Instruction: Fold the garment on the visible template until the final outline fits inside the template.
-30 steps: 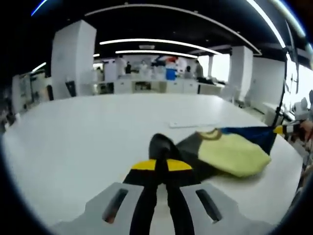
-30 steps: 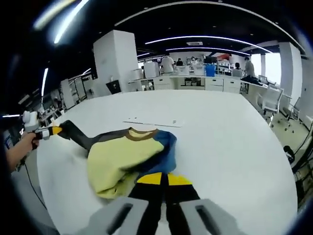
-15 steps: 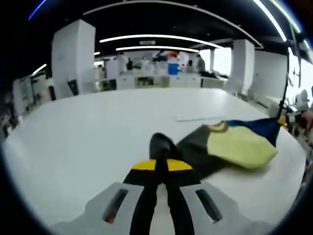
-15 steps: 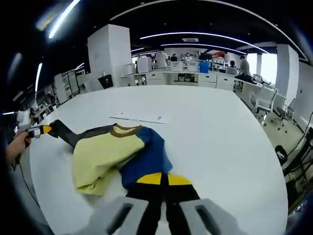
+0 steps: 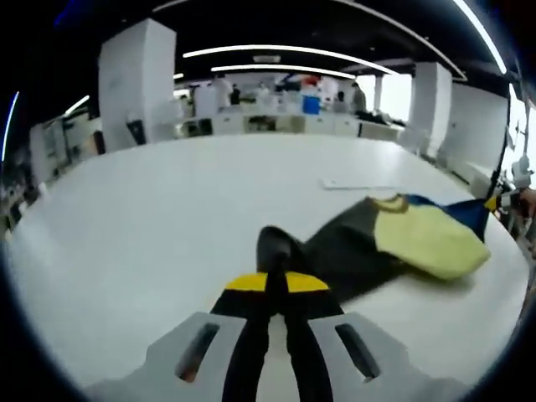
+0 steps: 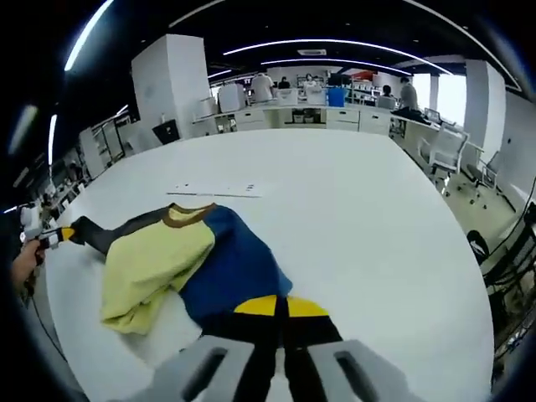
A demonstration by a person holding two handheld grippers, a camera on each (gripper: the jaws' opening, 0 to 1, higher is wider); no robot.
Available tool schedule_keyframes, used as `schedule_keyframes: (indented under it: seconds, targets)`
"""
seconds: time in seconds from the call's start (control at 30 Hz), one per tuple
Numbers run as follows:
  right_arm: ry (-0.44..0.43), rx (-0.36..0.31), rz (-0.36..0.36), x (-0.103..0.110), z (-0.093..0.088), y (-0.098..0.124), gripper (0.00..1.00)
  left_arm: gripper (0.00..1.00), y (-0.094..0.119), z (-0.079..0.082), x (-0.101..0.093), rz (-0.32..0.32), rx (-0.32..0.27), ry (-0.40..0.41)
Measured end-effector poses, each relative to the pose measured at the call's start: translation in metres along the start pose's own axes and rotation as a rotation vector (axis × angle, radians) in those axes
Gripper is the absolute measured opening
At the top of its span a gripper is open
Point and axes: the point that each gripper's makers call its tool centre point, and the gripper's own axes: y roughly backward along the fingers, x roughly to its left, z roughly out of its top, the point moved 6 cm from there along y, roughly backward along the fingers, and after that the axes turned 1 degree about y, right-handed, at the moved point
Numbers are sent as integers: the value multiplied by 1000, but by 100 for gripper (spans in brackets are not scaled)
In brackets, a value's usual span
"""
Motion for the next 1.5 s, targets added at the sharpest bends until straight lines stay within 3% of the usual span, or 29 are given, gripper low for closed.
schedule_keyframes:
  seconds: [0.23,0.3,0.43,0.5,0.63,0.9,1.17,1.33,1.5]
  targets:
    - [-10,58,-20,-20,-4,-14,0,2,-9,-5,9,16,37,-73]
    - [-5,68,-23,-13,-7,-9,0,2,-11,-7,10,14,41,-82]
    - [11,101,-40,-30,-9,-22,0,2,-14,-9,16,12,54,-83]
    - [15,119,-48,-22,-15,-13,0,2,-14,-8,16,10,65,-98]
    - [2,133,-61,-31,-15,-18,0,2,-13,-13,23,26,83,-122]
    - [12,155,-74,-39,-16,-24,0,2,-20,-24,29,27,120,-137]
    - [8,186,-76,-47,-14,-32,0,2,-24,-23,28,14,133,-114]
    - [19,206,-80,-53,-13,-38,0,2,-30,-23,38,14,147,-109]
    - [28,219,-87,-48,-17,-31,0,2,-31,-24,39,19,164,-133]
